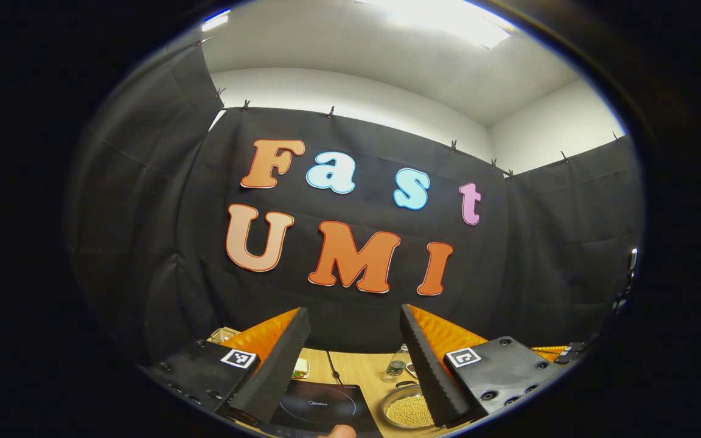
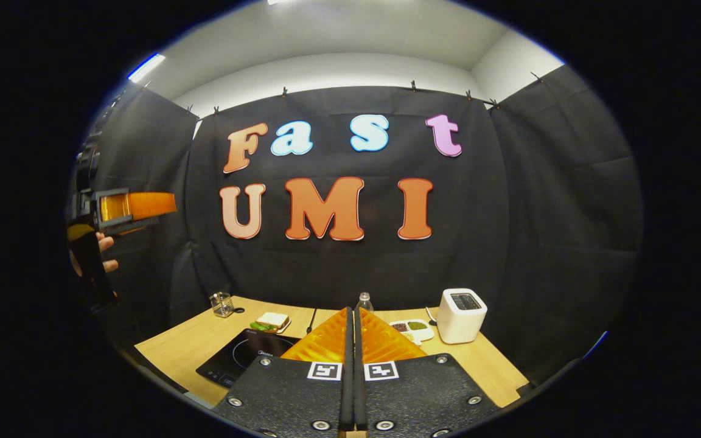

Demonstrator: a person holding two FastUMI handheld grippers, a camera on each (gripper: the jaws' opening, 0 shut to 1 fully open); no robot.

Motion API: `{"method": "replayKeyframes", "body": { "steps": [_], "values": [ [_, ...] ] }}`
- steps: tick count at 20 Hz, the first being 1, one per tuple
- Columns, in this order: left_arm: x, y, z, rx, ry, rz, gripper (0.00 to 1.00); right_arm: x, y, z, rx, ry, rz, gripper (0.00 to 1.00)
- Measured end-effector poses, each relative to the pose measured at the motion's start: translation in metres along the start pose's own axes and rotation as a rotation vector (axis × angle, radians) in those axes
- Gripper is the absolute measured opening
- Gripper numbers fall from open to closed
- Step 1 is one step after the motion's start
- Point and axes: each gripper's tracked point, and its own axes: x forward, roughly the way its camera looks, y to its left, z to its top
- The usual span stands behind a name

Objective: First push the handle of the pot to place it horizontally, then grasp the pot with both hands and set it on the induction cooktop.

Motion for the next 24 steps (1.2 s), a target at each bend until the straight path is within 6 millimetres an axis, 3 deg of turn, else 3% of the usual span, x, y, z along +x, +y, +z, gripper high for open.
{"method": "replayKeyframes", "body": {
  "steps": [10,15,24],
  "values": [
    [-0.003,0.005,-0.008,0.019,0.005,0.004,0.98,0.008,0.008,-0.124,0.089,0.2,-0.005,0.0],
    [-0.001,0.006,-0.017,0.017,0.021,-0.003,0.97,-0.004,0.015,-0.187,0.089,0.328,-0.002,0.0],
    [0.005,0.012,-0.028,0.014,0.044,0.003,0.98,-0.01,0.03,-0.26,0.079,0.492,0.014,0.0]
  ]
}}
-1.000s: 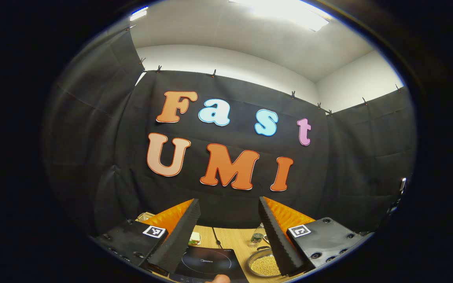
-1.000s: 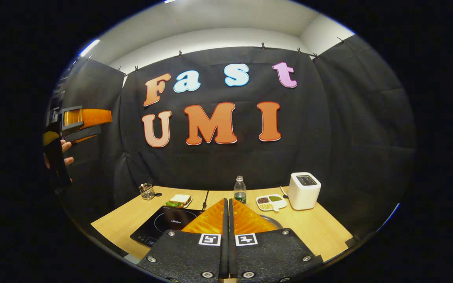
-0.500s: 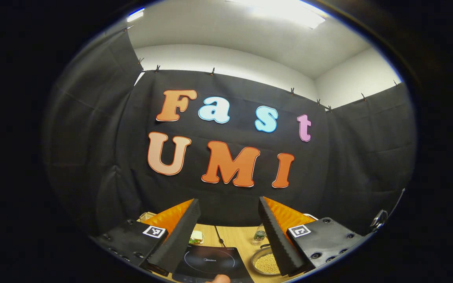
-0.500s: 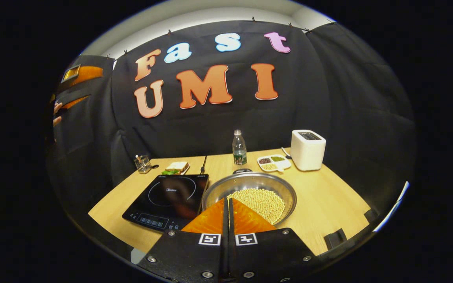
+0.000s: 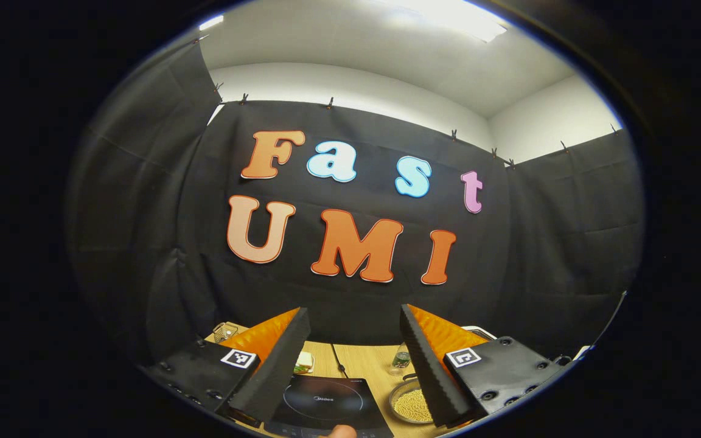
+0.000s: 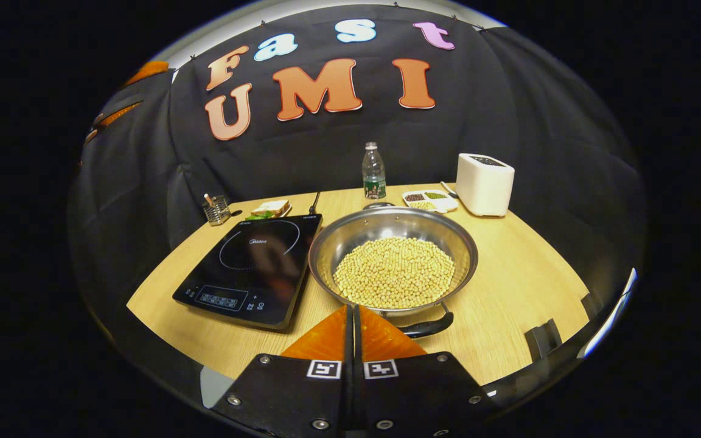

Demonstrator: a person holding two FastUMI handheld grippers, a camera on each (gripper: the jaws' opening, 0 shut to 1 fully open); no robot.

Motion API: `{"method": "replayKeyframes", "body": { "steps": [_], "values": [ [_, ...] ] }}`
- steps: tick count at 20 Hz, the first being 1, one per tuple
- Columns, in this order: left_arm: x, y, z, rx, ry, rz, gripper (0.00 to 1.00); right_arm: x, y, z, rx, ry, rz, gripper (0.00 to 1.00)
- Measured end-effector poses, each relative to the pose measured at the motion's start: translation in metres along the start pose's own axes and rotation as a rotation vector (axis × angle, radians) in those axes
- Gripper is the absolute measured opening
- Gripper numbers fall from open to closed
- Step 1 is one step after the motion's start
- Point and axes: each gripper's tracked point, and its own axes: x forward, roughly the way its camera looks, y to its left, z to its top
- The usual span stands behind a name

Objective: First push the handle of the pot to place it horizontally, then grasp the pot with both hands and set it on the induction cooktop.

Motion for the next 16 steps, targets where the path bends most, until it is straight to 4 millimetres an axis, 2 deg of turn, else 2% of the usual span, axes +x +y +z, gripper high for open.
{"method": "replayKeyframes", "body": {
  "steps": [6,11,12,14,16],
  "values": [
    [-0.001,0.0,-0.005,0.002,0.014,-0.003,0.98,0.015,-0.002,-0.031,-0.007,0.09,0.007,0.0],
    [0.0,0.002,-0.007,0.01,0.018,0.002,0.98,0.027,-0.027,-0.04,0.001,0.133,-0.052,0.0],
    [-0.001,0.002,-0.007,0.01,0.017,0.003,0.98,0.031,-0.026,-0.043,0.024,0.139,-0.037,0.0],
    [0.0,0.001,-0.007,0.01,0.018,0.004,0.98,0.026,-0.028,-0.042,0.042,0.14,-0.034,0.0],
    [0.001,0.0,-0.009,0.007,0.024,-0.001,0.98,0.029,-0.04,-0.042,0.014,0.139,-0.068,0.0]
  ]
}}
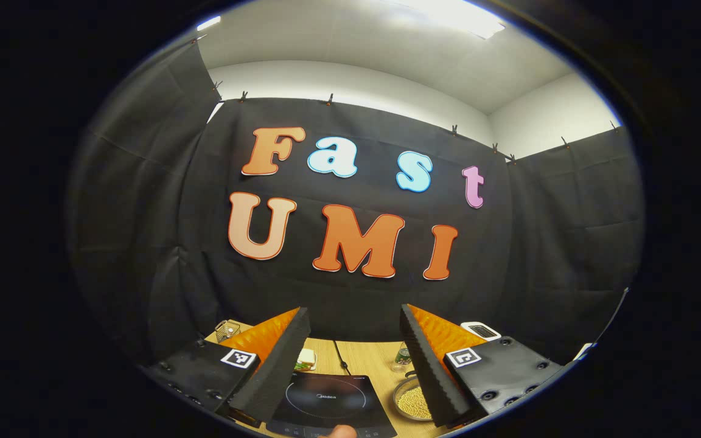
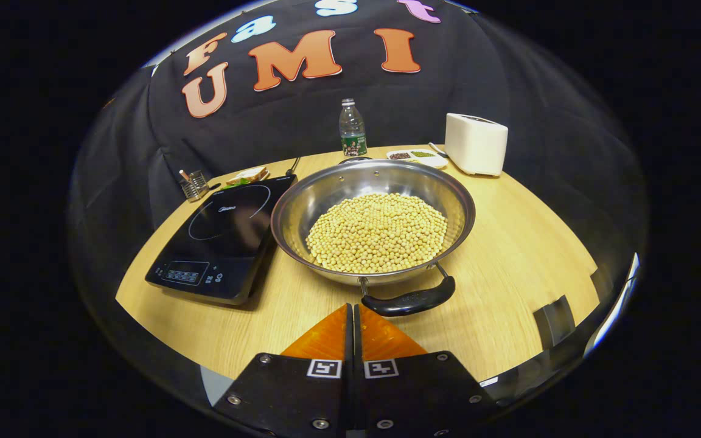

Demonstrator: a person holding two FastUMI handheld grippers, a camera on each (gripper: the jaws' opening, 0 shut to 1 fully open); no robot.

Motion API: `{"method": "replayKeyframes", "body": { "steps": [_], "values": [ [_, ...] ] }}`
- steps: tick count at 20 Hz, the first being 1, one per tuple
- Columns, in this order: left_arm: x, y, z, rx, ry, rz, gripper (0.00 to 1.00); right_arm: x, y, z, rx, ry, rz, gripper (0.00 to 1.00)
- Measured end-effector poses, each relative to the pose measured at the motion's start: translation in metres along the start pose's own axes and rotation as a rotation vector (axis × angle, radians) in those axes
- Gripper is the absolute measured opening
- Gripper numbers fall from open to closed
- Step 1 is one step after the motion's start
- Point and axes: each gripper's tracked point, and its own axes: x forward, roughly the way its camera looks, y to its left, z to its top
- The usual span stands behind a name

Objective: First push the handle of the pot to place it horizontally, then grasp the pot with both hands and set it on the induction cooktop.

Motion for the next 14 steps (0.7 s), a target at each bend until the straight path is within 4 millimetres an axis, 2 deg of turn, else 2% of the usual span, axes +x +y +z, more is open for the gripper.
{"method": "replayKeyframes", "body": {
  "steps": [3,5,8,14],
  "values": [
    [-0.001,-0.002,-0.002,-0.005,0.005,-0.005,0.99,0.003,-0.016,-0.003,0.02,0.021,-0.032,0.0],
    [0.0,-0.001,0.0,0.002,0.0,-0.002,0.98,0.008,-0.035,-0.002,0.034,0.023,-0.077,0.0],
    [0.002,-0.002,0.001,0.005,-0.008,-0.004,0.98,0.01,-0.037,-0.001,0.093,0.035,-0.058,0.0],
    [0.007,-0.002,-0.003,0.002,0.001,-0.008,0.99,0.019,-0.068,0.007,0.133,0.029,-0.123,0.0]
  ]
}}
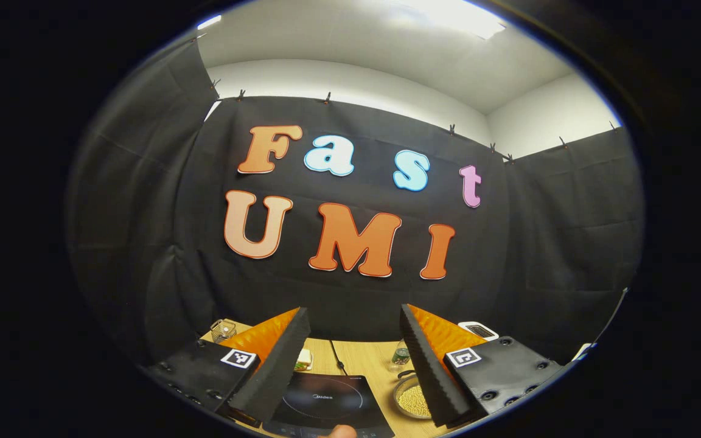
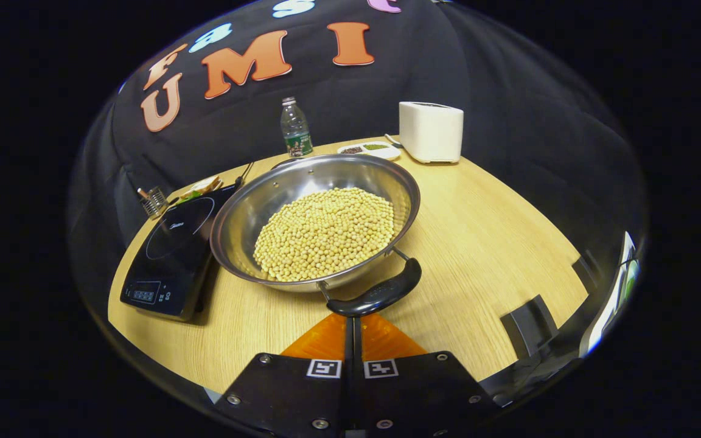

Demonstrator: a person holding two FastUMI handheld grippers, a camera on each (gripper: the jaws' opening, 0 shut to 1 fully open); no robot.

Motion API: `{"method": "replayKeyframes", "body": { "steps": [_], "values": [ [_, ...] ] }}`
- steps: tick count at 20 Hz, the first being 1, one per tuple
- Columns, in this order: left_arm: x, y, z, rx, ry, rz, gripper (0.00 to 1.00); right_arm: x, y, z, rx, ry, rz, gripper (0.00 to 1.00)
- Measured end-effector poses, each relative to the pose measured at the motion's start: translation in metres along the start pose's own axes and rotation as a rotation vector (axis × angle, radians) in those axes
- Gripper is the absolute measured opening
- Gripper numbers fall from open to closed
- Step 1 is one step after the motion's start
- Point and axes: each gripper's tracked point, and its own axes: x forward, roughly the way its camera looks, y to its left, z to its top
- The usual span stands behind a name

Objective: First push the handle of the pot to place it horizontally, then grasp the pot with both hands and set it on the induction cooktop.

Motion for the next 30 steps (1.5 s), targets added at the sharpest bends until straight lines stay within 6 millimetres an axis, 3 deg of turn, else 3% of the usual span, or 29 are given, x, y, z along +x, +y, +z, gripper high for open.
{"method": "replayKeyframes", "body": {
  "steps": [8,30],
  "values": [
    [0.008,0.004,-0.004,0.004,0.006,0.013,0.97,0.017,-0.028,0.013,0.086,-0.001,-0.046,0.0],
    [0.045,-0.01,-0.026,0.029,0.045,-0.012,0.97,0.068,-0.067,0.051,0.253,0.003,-0.085,0.0]
  ]
}}
